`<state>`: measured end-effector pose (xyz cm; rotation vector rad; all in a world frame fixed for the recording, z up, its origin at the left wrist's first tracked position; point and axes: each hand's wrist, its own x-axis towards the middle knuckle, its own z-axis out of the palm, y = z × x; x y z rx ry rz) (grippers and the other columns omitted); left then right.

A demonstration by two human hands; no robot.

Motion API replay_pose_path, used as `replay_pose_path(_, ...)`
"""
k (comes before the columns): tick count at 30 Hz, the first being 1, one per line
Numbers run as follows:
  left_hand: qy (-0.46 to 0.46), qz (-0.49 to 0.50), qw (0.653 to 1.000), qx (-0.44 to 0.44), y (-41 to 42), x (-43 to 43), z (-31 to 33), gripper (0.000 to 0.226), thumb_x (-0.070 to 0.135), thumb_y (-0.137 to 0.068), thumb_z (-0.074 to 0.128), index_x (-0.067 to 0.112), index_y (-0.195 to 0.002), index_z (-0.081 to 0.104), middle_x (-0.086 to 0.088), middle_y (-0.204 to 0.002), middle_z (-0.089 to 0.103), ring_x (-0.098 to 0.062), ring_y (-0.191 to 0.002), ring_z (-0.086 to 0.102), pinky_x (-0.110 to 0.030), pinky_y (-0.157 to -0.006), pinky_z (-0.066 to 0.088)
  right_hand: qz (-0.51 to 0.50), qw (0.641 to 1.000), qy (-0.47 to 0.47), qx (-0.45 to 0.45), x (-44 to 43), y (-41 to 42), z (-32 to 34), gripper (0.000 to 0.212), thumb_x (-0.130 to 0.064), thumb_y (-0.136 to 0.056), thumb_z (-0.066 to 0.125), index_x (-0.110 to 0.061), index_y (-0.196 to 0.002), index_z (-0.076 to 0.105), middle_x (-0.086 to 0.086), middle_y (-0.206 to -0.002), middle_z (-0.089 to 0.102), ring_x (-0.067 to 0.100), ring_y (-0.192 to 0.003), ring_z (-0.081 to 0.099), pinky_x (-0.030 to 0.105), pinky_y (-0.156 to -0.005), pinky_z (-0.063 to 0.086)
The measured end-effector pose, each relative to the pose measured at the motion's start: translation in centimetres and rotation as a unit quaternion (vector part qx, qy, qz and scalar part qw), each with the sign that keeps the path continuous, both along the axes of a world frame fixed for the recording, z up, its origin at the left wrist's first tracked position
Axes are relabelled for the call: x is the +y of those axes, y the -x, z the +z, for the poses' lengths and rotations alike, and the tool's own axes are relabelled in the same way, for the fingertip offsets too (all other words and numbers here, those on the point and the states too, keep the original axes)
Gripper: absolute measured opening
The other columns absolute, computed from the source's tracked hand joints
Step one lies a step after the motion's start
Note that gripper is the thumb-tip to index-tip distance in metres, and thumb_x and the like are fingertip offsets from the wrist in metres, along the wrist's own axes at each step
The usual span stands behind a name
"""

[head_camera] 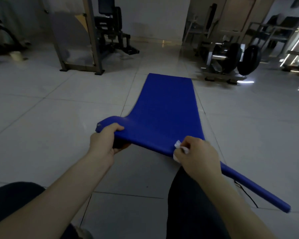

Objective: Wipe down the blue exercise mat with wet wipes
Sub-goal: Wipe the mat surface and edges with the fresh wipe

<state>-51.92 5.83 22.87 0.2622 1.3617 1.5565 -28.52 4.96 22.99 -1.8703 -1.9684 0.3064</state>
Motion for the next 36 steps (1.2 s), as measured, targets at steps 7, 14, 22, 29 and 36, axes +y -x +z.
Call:
replay_pose_path(7, 0.059, -0.185, 0.981, -0.023, -4.5, -1.4, -1.8, 0.023, 0.025, -0.09, 0.072, 0.01, -0.106, 0.07, -0.013, -0.098, 0.078, -0.029, -0.095, 0.073, -0.043, -0.082, 0.06, 0.128, 0.992, -0.003, 0.019, 0.1, 6.2, -0.5, 0.015, -0.033, -0.094, 0.056, -0.022, -0.082, 0.055, -0.006, -0.072, 0.059, 0.013, -0.064, 0.057, 0.034, -0.061, 0.054)
replay_pose_path(14, 0.076, -0.161, 0.983, -0.035, -4.3, -0.8, -2.9, 0.023, 0.016, -0.091, 0.068, 0.007, -0.112, 0.066, -0.017, -0.103, 0.075, -0.031, -0.092, 0.073, -0.039, -0.068, 0.062, 0.083, 0.993, -0.059, -0.054, 0.3, 6.1, -1.8, 0.021, -0.03, -0.093, 0.054, -0.02, -0.076, 0.048, -0.005, -0.068, 0.051, 0.013, -0.059, 0.048, 0.031, -0.053, 0.042)
replay_pose_path(22, 0.052, -0.149, 0.987, -0.039, -4.5, 0.1, -2.7, 0.033, 0.014, -0.089, 0.072, 0.011, -0.118, 0.058, -0.017, -0.112, 0.07, -0.03, -0.088, 0.073, -0.036, -0.062, 0.062, -0.061, 0.993, 0.001, -0.098, 0.4, -0.9, -1.2, 0.019, -0.031, -0.097, 0.052, -0.021, -0.081, 0.049, -0.006, -0.073, 0.054, 0.01, -0.065, 0.051, 0.027, -0.059, 0.043)
replay_pose_path(29, 0.067, -0.161, 0.984, -0.027, -4.8, -0.7, -2.7, 0.02, 0.017, -0.091, 0.069, 0.007, -0.108, 0.067, -0.014, -0.093, 0.077, -0.029, -0.088, 0.073, -0.04, -0.069, 0.06, 0.091, 0.995, -0.016, -0.046, 0.6, 8.1, -1.0, 0.016, -0.03, -0.098, 0.05, -0.019, -0.087, 0.052, -0.003, -0.077, 0.056, 0.015, -0.068, 0.055, 0.036, -0.066, 0.053)
replay_pose_path(36, 0.063, -0.149, 0.986, -0.042, -4.1, -0.3, -2.2, 0.034, 0.01, -0.088, 0.071, 0.009, -0.119, 0.056, -0.017, -0.105, 0.071, -0.031, -0.084, 0.074, -0.031, -0.052, 0.058, -0.008, 0.996, -0.001, -0.087, 0.0, 0.7, -1.1, 0.019, -0.032, -0.094, 0.055, -0.023, -0.078, 0.049, -0.005, -0.072, 0.055, 0.012, -0.066, 0.054, 0.033, -0.072, 0.05)
